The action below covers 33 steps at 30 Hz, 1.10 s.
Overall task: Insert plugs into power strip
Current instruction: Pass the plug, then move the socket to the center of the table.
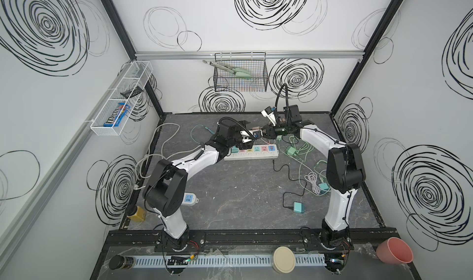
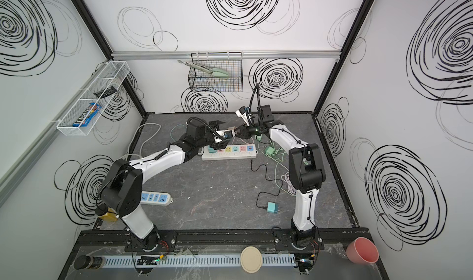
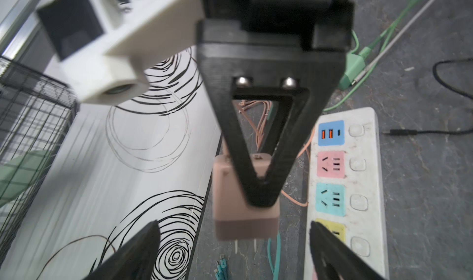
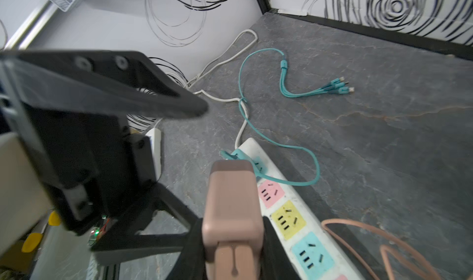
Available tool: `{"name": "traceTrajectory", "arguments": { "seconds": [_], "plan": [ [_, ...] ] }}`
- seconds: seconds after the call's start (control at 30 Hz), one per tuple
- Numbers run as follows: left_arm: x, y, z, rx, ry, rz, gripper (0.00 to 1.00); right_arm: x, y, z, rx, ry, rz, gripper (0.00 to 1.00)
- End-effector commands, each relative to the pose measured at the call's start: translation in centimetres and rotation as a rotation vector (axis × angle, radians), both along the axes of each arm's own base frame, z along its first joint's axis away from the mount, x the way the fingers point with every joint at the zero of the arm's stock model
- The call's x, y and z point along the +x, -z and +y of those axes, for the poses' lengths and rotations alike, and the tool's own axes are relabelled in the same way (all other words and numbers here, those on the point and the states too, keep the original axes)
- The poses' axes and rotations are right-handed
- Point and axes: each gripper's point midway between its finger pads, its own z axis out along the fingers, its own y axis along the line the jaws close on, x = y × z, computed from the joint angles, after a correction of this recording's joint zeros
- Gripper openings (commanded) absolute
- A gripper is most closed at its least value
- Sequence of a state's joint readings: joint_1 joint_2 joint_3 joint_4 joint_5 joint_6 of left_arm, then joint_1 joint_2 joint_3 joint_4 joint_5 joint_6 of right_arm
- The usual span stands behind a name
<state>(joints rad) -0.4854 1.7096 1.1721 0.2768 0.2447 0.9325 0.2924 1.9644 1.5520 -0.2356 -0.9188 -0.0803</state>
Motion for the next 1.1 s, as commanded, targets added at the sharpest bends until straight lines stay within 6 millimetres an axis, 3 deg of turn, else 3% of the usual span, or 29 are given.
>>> {"name": "traceTrajectory", "arguments": {
  "seconds": [0.0, 0.13, 0.23, 0.37, 0.5, 0.6, 0.73, 0.83, 1.07],
  "plan": [
    [1.0, -7.1, 3.3, -0.280, -0.141, -0.081, 0.96, 3.4, -2.7, -1.8, -0.033, 0.132, -0.175, 0.00],
    [1.2, -9.9, 7.7, -0.543, -0.349, -0.089, 0.96, 7.5, -4.4, -3.5, -0.064, 0.229, -0.268, 0.00],
    [0.9, -10.4, 9.8, -0.676, -0.467, -0.048, 0.96, 10.2, -6.1, -3.8, -0.067, 0.257, -0.329, 0.00],
    [0.5, -9.9, 11.8, -0.833, -0.602, 0.045, 0.96, 11.9, -9.4, -3.0, -0.017, 0.241, -0.461, 0.00],
    [-0.1, -7.6, 13.2, -0.920, -0.709, 0.165, 0.96, 11.9, -11.4, -1.7, 0.003, 0.182, -0.607, 0.00],
    [-0.2, -4.9, 14.5, -0.940, -0.805, 0.297, 0.96, 10.3, -8.5, 0.2, -0.081, 0.057, -0.676, 0.00],
    [-0.5, -1.4, 16.7, -0.988, -0.948, 0.409, 0.96, 5.7, -1.5, 2.4, -0.234, -0.208, -0.742, 0.00],
    [-1.0, 0.6, 17.5, -1.002, -1.008, 0.477, 0.96, 3.9, 2.3, 2.7, -0.365, -0.312, -0.753, 0.00],
    [-2.6, 4.1, 19.1, -1.102, -1.075, 0.621, 0.96, 1.1, 6.5, 2.9, -0.489, -0.481, -0.681, 0.00]
  ]
}}
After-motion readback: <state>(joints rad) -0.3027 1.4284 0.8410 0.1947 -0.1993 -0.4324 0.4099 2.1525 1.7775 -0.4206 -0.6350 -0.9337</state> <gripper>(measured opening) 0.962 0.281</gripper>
